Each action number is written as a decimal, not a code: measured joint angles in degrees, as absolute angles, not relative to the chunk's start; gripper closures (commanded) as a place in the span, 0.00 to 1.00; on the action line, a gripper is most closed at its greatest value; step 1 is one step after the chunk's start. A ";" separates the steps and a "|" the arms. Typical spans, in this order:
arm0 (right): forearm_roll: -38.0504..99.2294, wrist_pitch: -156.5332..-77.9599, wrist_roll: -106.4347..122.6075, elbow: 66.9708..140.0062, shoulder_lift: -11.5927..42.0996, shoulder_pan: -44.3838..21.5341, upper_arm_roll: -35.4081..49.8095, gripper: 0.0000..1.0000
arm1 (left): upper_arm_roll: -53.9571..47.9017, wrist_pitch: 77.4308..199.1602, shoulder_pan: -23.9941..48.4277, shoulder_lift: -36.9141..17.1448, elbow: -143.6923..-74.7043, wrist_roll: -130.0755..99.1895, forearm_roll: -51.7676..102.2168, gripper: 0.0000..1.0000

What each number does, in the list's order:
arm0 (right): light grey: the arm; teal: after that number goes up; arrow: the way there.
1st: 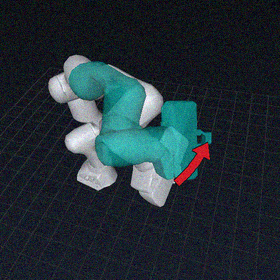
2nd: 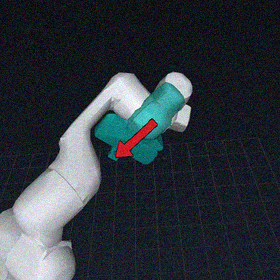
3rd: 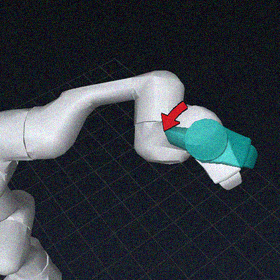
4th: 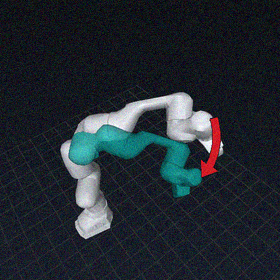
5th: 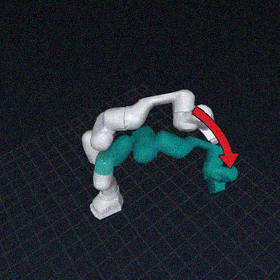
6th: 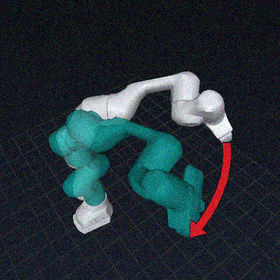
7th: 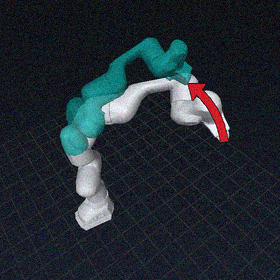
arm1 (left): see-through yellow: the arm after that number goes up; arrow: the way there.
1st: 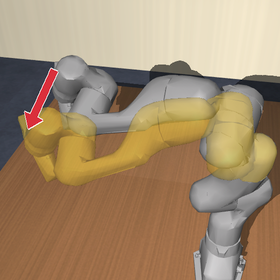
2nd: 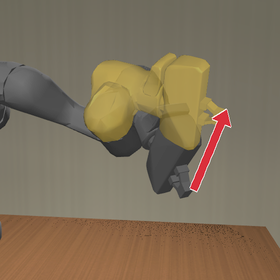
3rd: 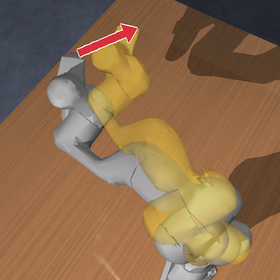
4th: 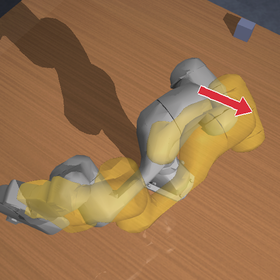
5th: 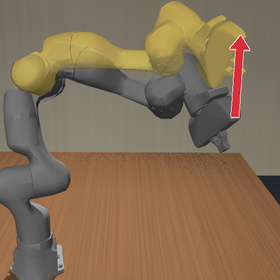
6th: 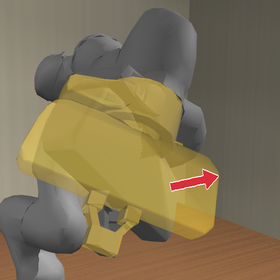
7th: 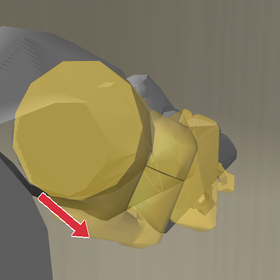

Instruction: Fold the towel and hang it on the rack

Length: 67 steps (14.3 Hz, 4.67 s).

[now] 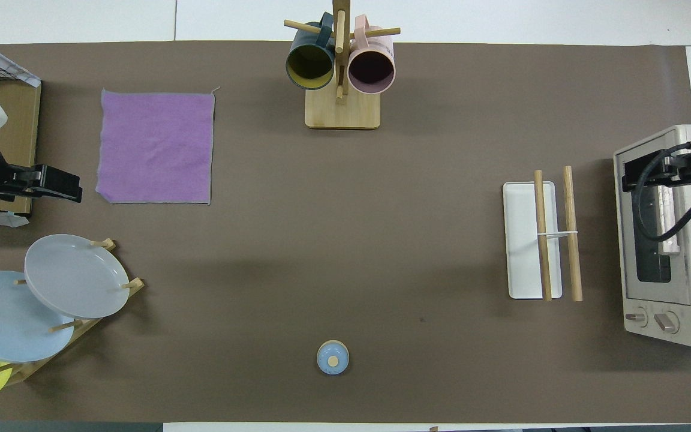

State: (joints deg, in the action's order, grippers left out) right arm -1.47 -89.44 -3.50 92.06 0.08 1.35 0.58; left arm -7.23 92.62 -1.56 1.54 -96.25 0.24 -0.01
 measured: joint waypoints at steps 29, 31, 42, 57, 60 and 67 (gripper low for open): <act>-1.47 -89.44 -3.50 92.06 0.08 1.35 0.58 0.00 | -6.54 124.94 -9.59 -14.98 -106.92 0.26 0.40 0.00; -1.47 -89.44 -3.50 92.06 0.08 1.35 0.58 0.00 | -6.52 126.88 -10.54 -17.74 -106.90 0.26 1.53 0.00; -1.47 -89.44 -3.50 92.06 0.08 1.35 0.58 0.00 | -6.53 128.84 -14.07 -21.46 -108.15 0.26 13.68 0.27; -1.47 -89.44 -3.50 92.06 0.08 1.35 0.58 0.00 | -6.53 128.79 -15.44 -21.48 -109.79 0.19 15.23 0.65; -1.47 -89.44 -3.50 92.06 0.08 1.35 0.58 0.00 | -6.53 128.79 -15.48 -21.46 -109.79 0.19 15.23 0.71; -1.47 -89.44 -3.50 92.06 0.08 1.35 0.58 0.00 | -6.68 128.79 -15.49 -21.44 -109.83 0.18 16.01 0.79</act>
